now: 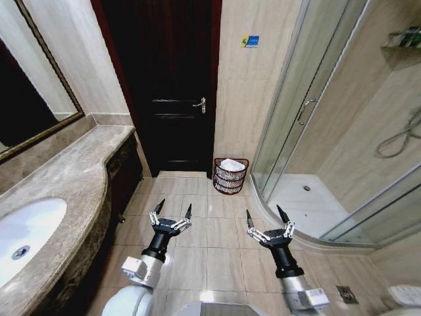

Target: Discard the used towel into the hamper.

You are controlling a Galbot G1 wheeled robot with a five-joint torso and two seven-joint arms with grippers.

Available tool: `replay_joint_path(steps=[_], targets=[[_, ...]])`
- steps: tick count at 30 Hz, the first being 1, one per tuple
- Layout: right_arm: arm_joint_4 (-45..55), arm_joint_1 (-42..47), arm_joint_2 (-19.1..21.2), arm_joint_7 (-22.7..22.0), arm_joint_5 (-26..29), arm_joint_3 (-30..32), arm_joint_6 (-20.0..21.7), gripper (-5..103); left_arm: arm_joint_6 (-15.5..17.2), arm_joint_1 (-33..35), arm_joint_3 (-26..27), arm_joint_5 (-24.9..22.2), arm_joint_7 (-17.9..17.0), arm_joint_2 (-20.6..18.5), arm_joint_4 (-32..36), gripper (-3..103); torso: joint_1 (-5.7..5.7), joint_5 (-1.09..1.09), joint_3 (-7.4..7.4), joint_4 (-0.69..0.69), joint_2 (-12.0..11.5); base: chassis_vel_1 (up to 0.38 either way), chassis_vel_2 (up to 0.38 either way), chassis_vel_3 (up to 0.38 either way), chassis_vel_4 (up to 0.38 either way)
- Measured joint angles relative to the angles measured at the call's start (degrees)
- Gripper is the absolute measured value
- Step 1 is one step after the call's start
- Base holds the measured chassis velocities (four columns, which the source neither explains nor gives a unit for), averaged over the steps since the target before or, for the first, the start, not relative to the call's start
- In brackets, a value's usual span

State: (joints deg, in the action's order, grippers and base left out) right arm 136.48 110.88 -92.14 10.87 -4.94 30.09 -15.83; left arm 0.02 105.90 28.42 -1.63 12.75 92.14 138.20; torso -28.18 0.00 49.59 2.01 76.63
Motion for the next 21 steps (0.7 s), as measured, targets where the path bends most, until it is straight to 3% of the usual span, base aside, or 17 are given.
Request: replay_joint_path(steps=[21], targets=[[0.0, 0.0, 0.0, 0.0, 0.0, 0.0, 0.0, 100, 0.0, 0.0, 0.0, 0.0, 0.0, 0.0, 0.0, 100, 0.0, 0.0, 0.0, 0.0, 0.0, 0.0, 0.0, 0.0, 0.0]])
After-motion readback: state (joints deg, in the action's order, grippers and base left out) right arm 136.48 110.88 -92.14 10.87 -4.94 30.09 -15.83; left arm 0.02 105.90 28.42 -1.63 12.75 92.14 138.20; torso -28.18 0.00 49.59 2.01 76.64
